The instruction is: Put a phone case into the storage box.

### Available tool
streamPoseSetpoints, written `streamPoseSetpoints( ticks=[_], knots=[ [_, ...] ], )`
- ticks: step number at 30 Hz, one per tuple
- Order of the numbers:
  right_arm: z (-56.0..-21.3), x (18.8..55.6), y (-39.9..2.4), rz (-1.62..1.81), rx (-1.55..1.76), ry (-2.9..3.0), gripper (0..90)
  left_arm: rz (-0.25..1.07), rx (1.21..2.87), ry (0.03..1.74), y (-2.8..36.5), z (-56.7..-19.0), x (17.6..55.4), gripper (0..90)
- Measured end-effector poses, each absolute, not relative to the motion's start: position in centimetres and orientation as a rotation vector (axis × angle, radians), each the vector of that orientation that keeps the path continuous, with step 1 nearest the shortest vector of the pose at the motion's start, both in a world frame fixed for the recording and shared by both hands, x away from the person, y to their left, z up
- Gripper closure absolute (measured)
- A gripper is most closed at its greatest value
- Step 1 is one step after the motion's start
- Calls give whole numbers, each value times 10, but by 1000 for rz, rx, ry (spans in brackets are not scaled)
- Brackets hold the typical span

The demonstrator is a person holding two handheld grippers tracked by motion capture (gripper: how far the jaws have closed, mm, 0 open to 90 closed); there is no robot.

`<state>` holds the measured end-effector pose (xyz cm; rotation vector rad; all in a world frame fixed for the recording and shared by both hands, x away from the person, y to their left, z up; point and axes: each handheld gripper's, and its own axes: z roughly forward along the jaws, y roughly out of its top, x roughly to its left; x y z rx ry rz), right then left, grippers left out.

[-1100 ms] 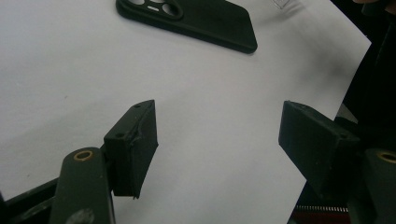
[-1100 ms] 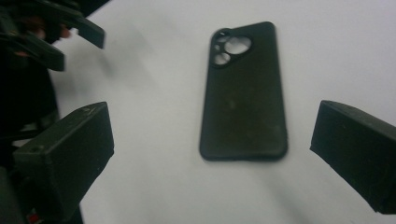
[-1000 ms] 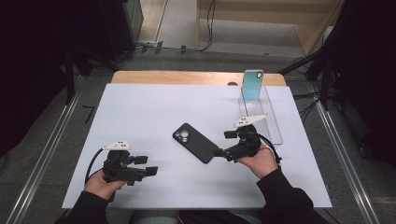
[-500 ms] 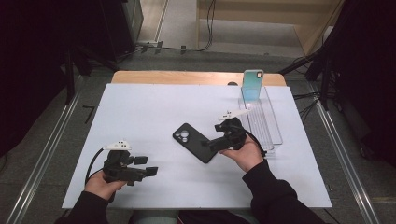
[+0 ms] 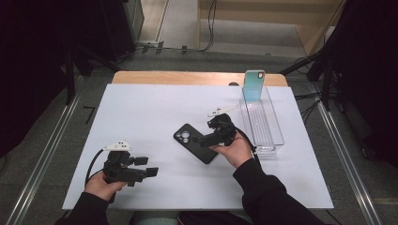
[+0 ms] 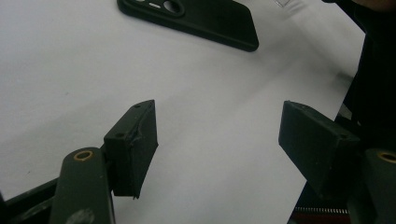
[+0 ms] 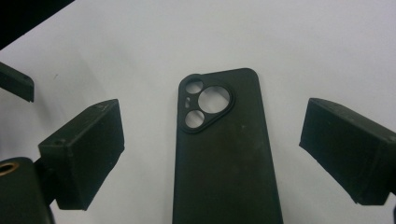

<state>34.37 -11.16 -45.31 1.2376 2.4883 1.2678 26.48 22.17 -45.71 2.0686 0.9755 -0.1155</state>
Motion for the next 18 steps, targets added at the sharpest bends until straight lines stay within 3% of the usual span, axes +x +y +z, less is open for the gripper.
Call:
streamPoseSetpoints(
  ticks=[18],
  knots=[
    [-469,350,-100,1190,1243,2502,47,-117,2060,979,223,-456,265,284]
  ],
)
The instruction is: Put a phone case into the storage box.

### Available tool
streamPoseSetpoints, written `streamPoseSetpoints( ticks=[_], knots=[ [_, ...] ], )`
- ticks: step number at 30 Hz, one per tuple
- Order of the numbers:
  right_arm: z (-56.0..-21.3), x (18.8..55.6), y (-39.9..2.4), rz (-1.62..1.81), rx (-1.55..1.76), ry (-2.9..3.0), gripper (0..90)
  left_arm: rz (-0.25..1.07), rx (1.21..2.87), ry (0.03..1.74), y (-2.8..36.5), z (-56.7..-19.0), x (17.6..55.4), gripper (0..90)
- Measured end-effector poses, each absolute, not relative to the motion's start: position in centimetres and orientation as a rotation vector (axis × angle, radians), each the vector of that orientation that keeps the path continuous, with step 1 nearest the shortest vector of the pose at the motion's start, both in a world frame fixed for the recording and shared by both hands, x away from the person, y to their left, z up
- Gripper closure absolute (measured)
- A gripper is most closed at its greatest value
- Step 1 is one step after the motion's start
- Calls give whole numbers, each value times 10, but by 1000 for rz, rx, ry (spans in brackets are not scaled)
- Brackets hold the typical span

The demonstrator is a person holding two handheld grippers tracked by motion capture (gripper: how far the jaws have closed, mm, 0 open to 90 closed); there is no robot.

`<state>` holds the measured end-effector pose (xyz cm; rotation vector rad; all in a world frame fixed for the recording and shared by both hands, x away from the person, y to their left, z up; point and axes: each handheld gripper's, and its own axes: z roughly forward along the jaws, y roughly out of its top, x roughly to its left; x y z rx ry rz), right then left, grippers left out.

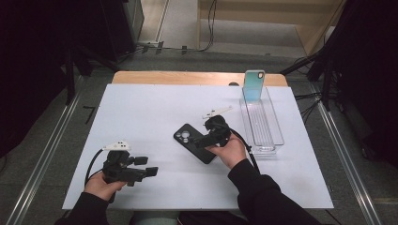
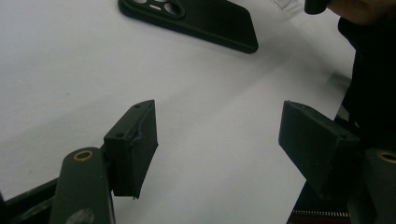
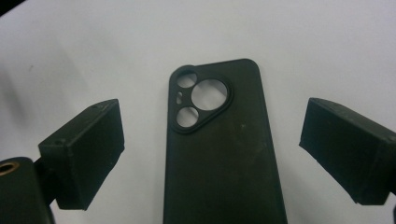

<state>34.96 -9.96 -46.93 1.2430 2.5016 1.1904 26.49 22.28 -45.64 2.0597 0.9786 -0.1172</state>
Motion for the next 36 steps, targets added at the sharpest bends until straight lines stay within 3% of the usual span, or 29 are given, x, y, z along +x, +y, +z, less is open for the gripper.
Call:
streamPoseSetpoints(
  ticks=[31,33,36],
  knots=[
    [-513,339,-83,1009,1168,2512,54,-115,2060,976,222,-456,264,284],
    [-515,335,-82,987,1145,2489,106,-116,2060,974,222,-456,264,284],
    [-517,333,-84,995,1126,2465,106,-114,2059,976,222,-456,264,284]
  ],
)
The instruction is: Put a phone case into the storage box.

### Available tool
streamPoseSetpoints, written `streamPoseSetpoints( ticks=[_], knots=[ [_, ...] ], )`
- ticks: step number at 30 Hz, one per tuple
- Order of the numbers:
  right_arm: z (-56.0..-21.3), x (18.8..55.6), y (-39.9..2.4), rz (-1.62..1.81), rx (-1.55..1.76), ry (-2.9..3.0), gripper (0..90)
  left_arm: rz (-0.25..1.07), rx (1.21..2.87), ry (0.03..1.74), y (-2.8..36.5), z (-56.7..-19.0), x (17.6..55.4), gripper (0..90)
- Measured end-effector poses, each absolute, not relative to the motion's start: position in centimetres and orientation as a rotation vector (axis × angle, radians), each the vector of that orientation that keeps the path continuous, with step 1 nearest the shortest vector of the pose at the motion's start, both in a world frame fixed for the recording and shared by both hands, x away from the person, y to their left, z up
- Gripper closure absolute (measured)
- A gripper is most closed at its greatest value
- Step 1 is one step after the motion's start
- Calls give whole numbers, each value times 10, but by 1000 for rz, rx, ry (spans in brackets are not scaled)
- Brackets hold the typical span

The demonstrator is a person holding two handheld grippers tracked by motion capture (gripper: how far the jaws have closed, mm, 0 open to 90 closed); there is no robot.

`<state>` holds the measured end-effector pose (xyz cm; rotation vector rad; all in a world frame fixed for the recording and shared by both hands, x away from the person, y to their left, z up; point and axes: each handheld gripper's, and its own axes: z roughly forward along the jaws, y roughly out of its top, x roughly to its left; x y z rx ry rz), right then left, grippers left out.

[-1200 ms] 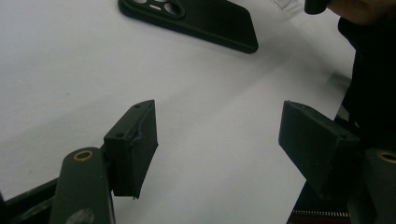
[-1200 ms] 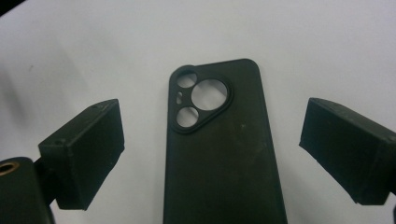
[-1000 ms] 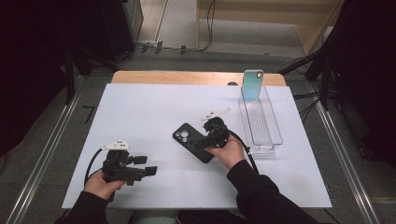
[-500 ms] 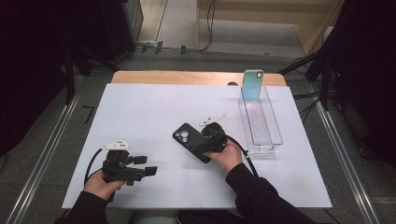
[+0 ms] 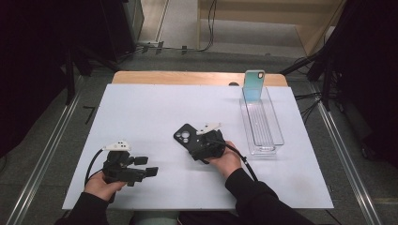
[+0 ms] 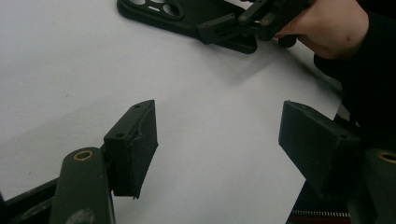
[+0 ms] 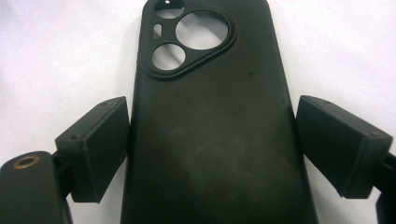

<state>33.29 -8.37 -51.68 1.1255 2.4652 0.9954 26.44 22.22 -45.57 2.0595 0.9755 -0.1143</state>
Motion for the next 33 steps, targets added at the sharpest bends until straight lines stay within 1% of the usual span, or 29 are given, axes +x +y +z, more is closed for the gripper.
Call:
streamPoseSetpoints(
  ticks=[9,21,24,25,33],
  knots=[
    [-517,333,-86,996,1082,2479,131,-114,2048,985,224,-455,265,284],
    [-510,341,-99,1098,1203,2479,139,-118,2040,1002,224,-453,266,283],
    [-504,341,-102,1119,1218,2473,139,-123,2031,1012,223,-452,267,276],
    [-502,341,-102,1126,1221,2466,139,-125,2024,1013,223,-452,267,247],
    [-479,331,-111,1224,1231,2436,139,-155,1993,1058,214,-446,272,246]
  ],
)
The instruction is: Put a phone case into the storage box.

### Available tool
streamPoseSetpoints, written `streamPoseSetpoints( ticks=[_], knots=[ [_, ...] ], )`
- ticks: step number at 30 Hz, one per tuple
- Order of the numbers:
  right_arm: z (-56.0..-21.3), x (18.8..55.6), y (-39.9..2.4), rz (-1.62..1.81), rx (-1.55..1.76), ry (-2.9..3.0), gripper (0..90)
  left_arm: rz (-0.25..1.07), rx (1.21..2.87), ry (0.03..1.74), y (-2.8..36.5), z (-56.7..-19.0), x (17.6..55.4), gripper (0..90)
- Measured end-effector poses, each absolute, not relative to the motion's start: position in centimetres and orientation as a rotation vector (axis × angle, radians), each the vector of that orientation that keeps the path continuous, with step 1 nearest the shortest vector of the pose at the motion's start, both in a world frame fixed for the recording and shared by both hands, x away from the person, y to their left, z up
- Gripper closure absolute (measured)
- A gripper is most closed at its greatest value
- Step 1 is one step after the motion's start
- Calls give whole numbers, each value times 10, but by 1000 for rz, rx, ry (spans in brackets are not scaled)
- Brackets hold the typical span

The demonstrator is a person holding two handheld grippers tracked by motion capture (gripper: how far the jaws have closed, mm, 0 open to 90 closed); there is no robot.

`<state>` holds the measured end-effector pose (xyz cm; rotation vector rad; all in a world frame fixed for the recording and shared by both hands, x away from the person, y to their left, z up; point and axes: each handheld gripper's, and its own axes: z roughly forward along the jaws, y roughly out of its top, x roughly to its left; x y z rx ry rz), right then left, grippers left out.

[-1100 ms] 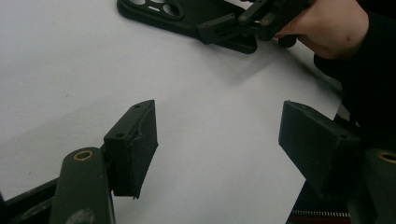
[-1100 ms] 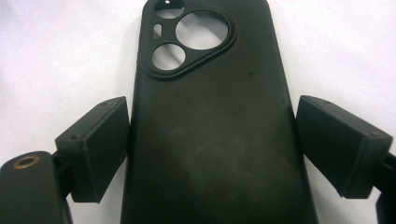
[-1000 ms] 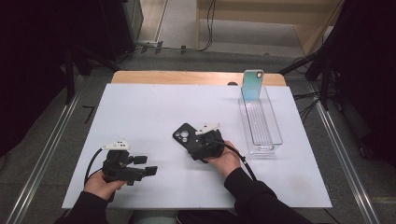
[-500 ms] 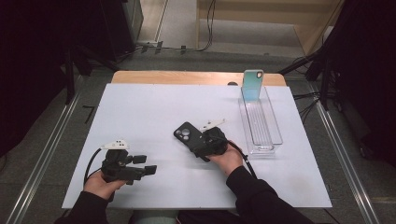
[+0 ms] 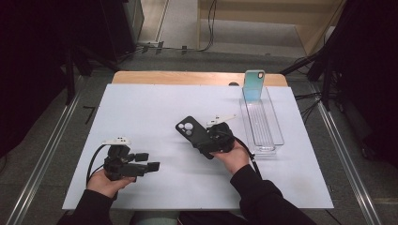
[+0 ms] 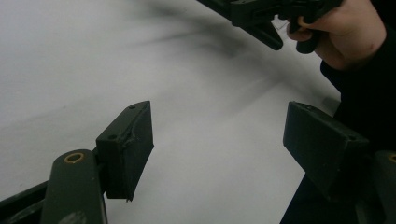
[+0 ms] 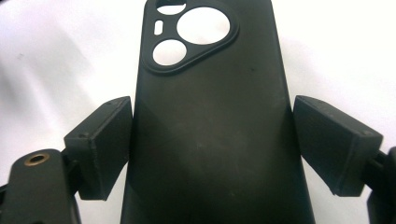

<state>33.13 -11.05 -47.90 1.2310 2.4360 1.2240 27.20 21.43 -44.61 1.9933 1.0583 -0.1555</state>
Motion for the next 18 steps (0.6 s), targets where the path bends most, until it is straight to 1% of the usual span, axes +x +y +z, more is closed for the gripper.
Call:
streamPoseSetpoints(
  ticks=[7,10,12,18],
  knots=[
    [-465,317,-121,1270,1250,2417,139,-167,1981,1056,202,-442,275,246],
    [-460,310,-125,1296,1267,2405,139,-194,1960,1067,197,-439,277,247],
    [-458,306,-128,1310,1280,2396,138,-208,1954,1085,193,-437,279,252],
    [-458,300,-133,1347,1347,2365,139,-196,1954,1080,181,-433,282,256]
  ],
)
